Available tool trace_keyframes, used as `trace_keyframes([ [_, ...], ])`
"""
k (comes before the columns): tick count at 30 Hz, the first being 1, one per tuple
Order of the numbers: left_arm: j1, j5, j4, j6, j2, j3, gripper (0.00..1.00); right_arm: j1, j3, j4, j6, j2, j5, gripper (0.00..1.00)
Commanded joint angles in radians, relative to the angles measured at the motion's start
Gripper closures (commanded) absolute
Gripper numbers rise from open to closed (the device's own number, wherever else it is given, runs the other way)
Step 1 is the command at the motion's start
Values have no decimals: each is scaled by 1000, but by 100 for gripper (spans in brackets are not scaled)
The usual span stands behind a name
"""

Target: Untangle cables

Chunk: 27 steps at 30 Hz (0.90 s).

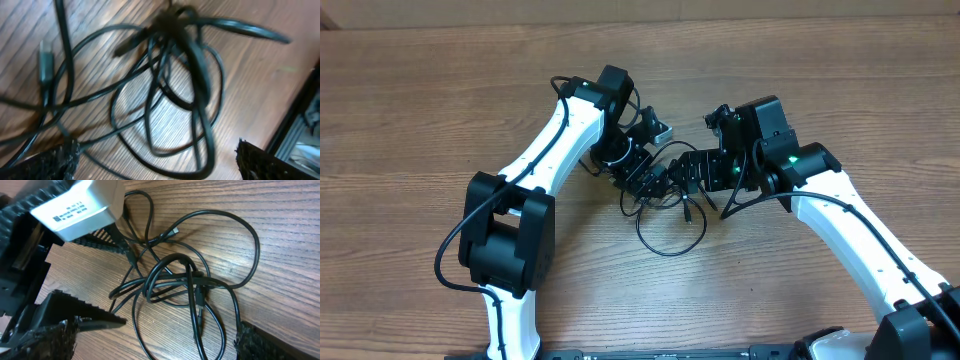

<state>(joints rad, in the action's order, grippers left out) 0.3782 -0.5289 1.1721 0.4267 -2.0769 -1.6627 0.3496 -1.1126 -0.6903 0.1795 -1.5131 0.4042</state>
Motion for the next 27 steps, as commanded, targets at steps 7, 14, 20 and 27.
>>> trace_keyframes([
  [7,4,-57,-7,23,16,5,33,5,1,5,4,-2,-3,0],
  [14,6,-3,-6,23,16,9,7,3,1,5,3,-2,-31,0],
  [20,29,-3,-78,45,16,94,0,3,1,5,3,-2,-31,0],
  [27,35,-2,-203,-5,16,196,28,3,1,8,4,-2,-30,0],
])
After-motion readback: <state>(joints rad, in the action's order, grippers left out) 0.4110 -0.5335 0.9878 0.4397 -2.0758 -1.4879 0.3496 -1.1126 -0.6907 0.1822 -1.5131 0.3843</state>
